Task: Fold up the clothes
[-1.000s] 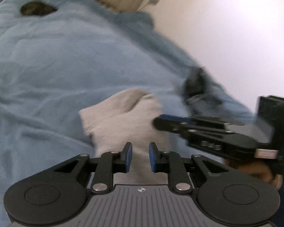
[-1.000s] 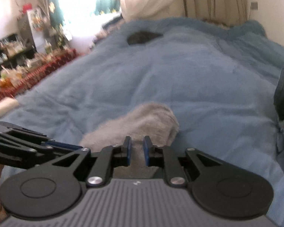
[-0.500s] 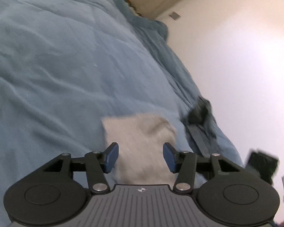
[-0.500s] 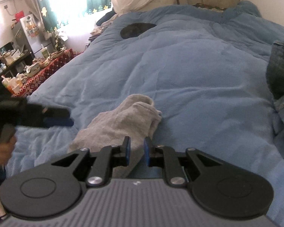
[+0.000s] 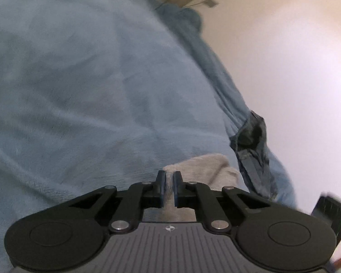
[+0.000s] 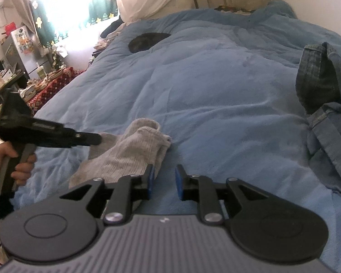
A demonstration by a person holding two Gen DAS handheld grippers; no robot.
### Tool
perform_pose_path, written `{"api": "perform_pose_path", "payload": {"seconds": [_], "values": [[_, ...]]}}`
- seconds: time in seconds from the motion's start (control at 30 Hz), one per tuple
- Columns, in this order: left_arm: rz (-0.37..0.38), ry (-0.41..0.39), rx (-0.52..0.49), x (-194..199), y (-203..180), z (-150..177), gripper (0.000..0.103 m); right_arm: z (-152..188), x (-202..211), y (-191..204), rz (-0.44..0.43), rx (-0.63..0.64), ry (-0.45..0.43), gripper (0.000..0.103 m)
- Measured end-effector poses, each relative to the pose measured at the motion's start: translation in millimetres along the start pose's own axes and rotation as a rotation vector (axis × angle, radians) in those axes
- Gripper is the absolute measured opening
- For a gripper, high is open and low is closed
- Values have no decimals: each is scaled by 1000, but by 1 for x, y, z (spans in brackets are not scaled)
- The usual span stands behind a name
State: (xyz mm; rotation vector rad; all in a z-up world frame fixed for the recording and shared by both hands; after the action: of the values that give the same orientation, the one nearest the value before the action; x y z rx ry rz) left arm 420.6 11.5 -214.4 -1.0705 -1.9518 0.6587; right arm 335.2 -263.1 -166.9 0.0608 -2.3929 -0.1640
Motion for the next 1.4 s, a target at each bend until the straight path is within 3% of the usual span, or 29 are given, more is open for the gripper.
{"api": "perform_pose_path", "payload": {"seconds": [0.13,0.3,0.43,0.67,0.77,0.9,1.03,1.1,1.13,1.17,1.2,1.4], "values": [[-66,-31,-324,17,-55,13,7,0,3,0,-6,-21,-9,22],[-158,34,-736,14,-107,58,7,-2,10,4,-18,-20,-24,22],[-230,117,-884,7,-110,90,9,-6,16,8,-31,-16,-37,22],[-258,117,-871,16,-105,102,9,-33,4,7,-67,-53,-46,24],[-258,108,-855,16,-106,102,9,-51,-16,-1,-77,-119,-25,42],[-235,28,-769,29,-103,90,9,-71,-53,-18,-115,-237,64,45],[-223,-28,-692,39,-96,73,14,-77,-88,-23,-135,-249,202,46],[-218,-32,-698,38,-99,70,16,-75,-95,-24,-168,-255,238,42],[-216,-32,-705,37,-101,69,17,-75,-97,-25,-188,-256,250,35],[-209,-31,-711,36,-103,70,18,-76,-95,-25,-215,-249,239,15],[-201,-29,-717,34,-105,70,21,-77,-90,-24,-238,-232,219,12],[-225,-16,-757,18,-102,71,28,-81,-54,-3,-295,42,79,10]]}}
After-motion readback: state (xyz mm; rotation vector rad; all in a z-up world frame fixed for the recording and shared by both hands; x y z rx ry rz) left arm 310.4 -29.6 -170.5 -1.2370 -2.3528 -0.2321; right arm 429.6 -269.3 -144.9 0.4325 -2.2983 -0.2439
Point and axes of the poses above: each gripper's, at about its wrist camera, not at the fingertips, and x roughly against the way its jaws point, y to its left, z to its underside, the point moved 2 cm from there along -x, roughly the way its jaws point, and after that the axes turned 8 degrees about z, right-handed, at the moved point
